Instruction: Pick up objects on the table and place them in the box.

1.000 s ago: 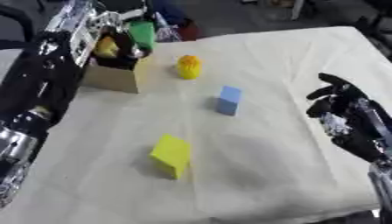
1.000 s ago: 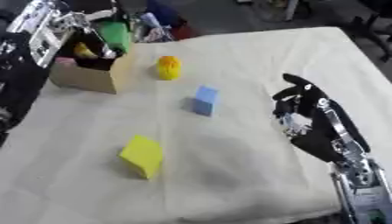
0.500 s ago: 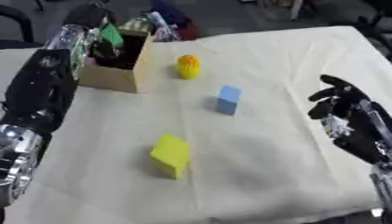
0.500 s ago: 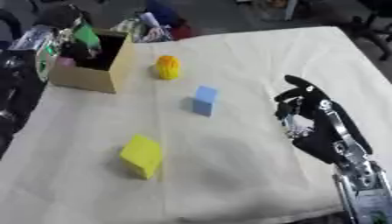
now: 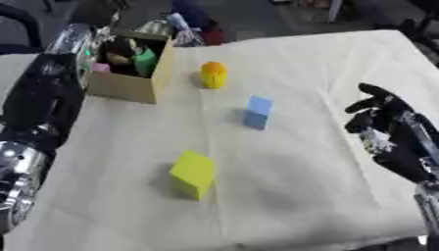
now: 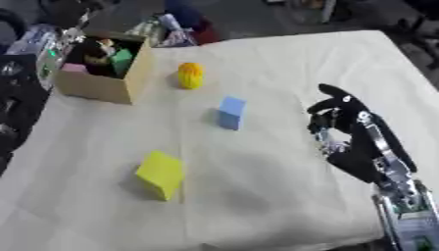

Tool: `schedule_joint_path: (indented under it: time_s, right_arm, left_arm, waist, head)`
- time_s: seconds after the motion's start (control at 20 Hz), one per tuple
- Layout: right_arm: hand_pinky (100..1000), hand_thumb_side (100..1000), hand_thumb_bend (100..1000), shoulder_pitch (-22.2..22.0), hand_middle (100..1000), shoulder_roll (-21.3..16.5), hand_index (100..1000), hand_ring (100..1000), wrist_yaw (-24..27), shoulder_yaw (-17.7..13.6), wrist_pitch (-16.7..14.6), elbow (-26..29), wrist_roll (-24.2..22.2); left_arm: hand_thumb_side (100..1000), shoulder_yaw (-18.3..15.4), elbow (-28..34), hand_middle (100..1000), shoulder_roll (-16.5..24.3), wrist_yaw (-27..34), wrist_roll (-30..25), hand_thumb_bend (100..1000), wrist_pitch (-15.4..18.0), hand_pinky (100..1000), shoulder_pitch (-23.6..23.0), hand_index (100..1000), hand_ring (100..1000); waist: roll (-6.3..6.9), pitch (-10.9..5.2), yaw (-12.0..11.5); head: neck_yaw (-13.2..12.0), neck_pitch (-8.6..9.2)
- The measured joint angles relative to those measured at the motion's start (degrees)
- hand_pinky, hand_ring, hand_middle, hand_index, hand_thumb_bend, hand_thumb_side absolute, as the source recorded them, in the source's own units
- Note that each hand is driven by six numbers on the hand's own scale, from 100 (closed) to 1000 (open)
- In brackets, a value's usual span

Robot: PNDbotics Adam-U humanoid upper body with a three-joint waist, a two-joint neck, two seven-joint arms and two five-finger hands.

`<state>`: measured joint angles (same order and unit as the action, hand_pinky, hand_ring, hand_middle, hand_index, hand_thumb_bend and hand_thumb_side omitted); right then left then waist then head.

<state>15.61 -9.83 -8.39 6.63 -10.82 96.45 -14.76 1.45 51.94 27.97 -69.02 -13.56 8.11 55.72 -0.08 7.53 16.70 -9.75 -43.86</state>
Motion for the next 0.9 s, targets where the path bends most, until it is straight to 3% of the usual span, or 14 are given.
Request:
schedule_joint_path:
  time_s: [0.2,0.4,0.5,0.55,0.6,0.9]
  right_arm:
    - [562,454,100,0.0,638,0.0,924,562,-0.1,-0.3,0.0,0.0,0.4]
    - [562,454,100,0.0,637,0.0,924,562,-0.2,-0.8,0.1,-0.2,1.0]
    - [562,454,100,0.0,637,0.0,924,562,-0.3,-0.9,0.1,-0.2,1.1]
    - [562,455,100,0.0,637,0.0,924,562,-0.4,-0.9,0.1,-0.3,1.2]
    - [562,455,100,0.0,637,0.0,924,562,-0.4,-0.9,0.1,-0.3,1.2]
    - [562,454,100,0.0,636,-0.1,924,562,-0.6,-0.9,0.0,-0.3,1.4]
  left_arm:
    - [297,6.6,8.8,760,2.1,11.0,-11.6,504,10.5,826,-1.4,870,750]
    - [333,14.2,19.0,810,5.4,23.5,-22.5,583,16.3,842,-3.2,903,788]
    - [378,17.9,23.7,824,6.9,28.8,-26.1,604,16.2,847,-4.0,913,800]
    - [393,19.6,25.6,826,7.5,31.0,-27.2,679,15.0,847,-4.4,915,803]
    - [415,21.2,27.0,828,8.0,33.0,-28.3,618,14.0,847,-4.7,915,804]
    - [456,28.9,31.4,844,9.1,38.8,-30.7,686,11.5,852,-6.7,924,817]
  waist:
    - [0.00,0.00,-0.1]
    - [0.02,0.00,-0.2]
    - [0.02,0.00,-0.2]
    - [0.02,0.00,-0.2]
    - [0.02,0.00,-0.2]
    - [0.03,0.00,-0.4]
  head:
    - [0.0,0.00]
    - [0.0,0.00]
    - [0.0,0.00]
    - [0.1,0.00]
    - [0.1,0.00]
    - [0.3,0.00]
